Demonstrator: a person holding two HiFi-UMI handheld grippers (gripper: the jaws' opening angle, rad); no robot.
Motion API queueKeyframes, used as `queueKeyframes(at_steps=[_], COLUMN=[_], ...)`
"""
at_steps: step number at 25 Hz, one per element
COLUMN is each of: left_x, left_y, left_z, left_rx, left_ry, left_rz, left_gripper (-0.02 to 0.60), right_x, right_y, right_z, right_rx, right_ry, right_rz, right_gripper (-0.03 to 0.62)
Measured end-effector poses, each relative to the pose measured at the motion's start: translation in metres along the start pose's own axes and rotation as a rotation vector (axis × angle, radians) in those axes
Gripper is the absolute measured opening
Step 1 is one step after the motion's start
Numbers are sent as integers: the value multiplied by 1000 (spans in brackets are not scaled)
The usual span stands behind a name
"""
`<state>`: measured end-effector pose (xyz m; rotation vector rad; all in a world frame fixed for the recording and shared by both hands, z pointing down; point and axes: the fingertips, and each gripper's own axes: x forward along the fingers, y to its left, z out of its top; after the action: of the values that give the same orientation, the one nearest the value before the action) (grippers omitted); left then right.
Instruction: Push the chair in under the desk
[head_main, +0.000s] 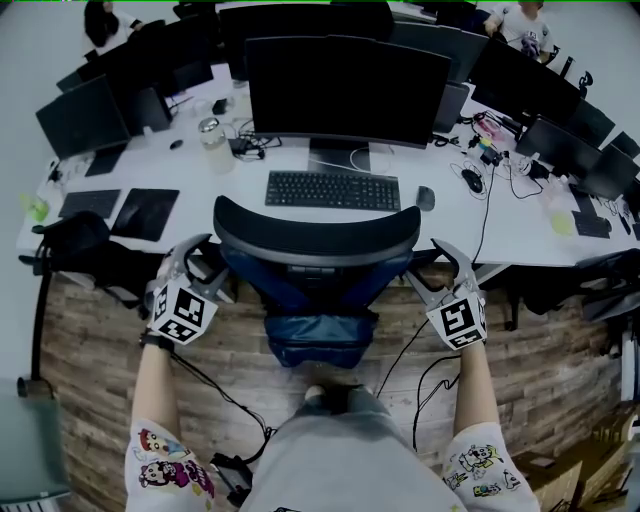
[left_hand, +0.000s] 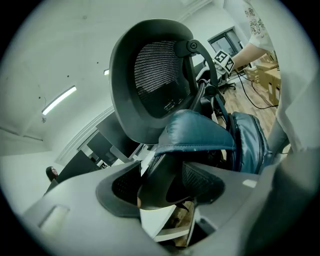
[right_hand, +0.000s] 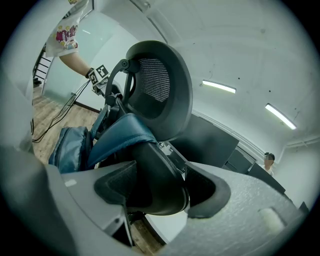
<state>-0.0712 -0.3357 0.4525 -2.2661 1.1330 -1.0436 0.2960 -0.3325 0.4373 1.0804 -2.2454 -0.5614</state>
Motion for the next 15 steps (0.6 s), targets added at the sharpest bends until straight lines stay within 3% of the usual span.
queueKeyframes(at_steps=[11,15], left_x=[0,-2], left_y=[-5,-8], left_z=[3,3], left_rx=[25,29], left_ry=[-19,-7], left_rz=[5,24], left_gripper=[265,308], right_x=[-2,-10], right_y=[2,1], right_z=[-1,-2], right_rx=[19,50], right_ry=[14,14], right_rz=[11,23], right_gripper=[307,311])
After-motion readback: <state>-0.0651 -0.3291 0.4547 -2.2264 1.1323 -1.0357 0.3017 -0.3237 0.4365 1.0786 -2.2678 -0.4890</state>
